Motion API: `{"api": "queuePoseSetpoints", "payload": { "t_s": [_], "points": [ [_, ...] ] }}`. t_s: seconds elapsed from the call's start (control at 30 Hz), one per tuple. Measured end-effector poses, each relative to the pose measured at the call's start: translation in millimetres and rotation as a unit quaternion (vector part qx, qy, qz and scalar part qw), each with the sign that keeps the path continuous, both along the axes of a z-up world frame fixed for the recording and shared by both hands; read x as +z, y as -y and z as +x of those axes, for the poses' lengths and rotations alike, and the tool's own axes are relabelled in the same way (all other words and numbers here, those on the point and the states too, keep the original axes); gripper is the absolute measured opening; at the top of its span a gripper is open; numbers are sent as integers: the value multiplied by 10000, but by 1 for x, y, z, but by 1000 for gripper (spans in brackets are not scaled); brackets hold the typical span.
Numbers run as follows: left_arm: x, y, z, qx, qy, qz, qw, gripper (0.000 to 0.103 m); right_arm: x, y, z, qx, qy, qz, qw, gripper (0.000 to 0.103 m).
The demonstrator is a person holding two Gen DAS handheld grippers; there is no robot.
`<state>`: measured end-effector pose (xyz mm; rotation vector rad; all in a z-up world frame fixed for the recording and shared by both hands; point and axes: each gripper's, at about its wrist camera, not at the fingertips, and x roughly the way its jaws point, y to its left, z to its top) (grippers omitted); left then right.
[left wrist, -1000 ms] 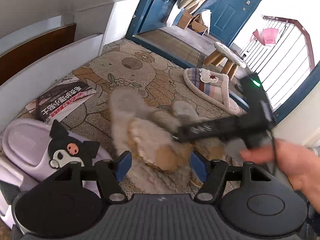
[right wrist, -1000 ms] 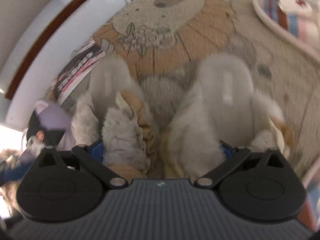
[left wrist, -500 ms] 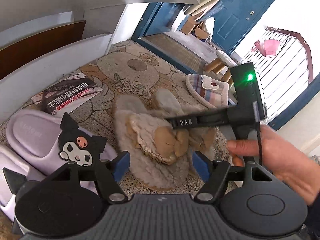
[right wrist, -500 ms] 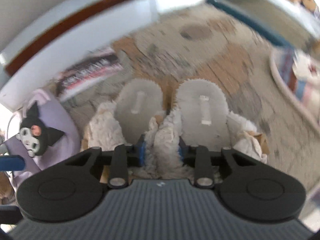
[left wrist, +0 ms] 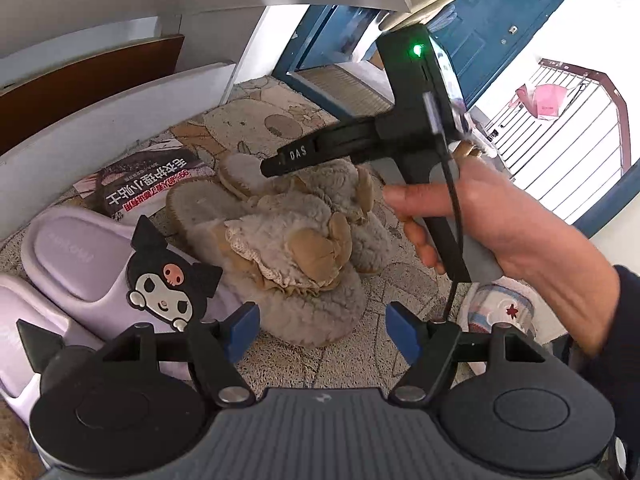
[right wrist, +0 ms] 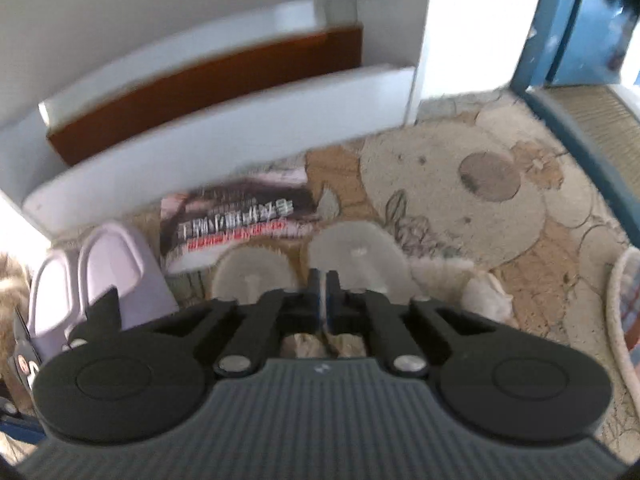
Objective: Organize scattered shoes
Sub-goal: 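Lower the fluffy slippers beside the lavender slides and open the right tool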
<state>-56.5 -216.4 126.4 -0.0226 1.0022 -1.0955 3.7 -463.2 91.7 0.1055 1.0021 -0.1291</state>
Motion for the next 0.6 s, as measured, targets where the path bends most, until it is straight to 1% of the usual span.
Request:
{"api": "queuePoseSetpoints", "payload": {
  "t_s": [0.07,0.13,0.2,0.27,0.3,0.33,0.37,0.4,0.43,0.47,0.5,0.53,0.6],
  "points": [
    [-1,-1,0,18,-16,-10,10000,74,-2,3,-2,39,-87,-14,10000,72],
    [-5,0,1,49,-83,8,10000,74,-1,2,-2,54,-213,-269,9994,94],
    [-7,3,2,43,-163,-13,9999,74,-2,-3,2,225,-362,-605,9973,94],
    [-6,5,1,1,-176,-49,9998,74,-10,-8,6,488,-601,-601,9952,90],
    [-5,6,1,-9,-155,-47,9999,74,-19,-12,11,741,-834,-589,9920,87],
    [-4,6,0,-19,-133,-45,9999,74,-27,-14,15,925,-1023,-651,9883,81],
    [-4,6,0,-20,-122,-46,9999,74,-37,-16,18,1090,-1261,-886,9820,78],
    [-3,5,0,-2,-131,-50,9999,74,-46,-13,22,1198,-1474,-980,9769,78],
    [-3,4,0,16,-139,-53,9999,74,-47,-6,23,1170,-1550,-817,9776,78],
    [-4,3,0,33,-148,-52,9999,74,-49,-1,25,1104,-1616,-685,9783,82],
    [-4,2,0,45,-153,-41,9999,74,-52,5,27,1022,-1676,-588,9788,88],
    [-6,2,0,57,-162,-23,9999,74,-55,11,29,941,-1736,-490,9791,103],
    [-8,4,1,79,-211,6,9997,74,-60,19,33,812,-1846,-333,9789,103]
  ]
}}
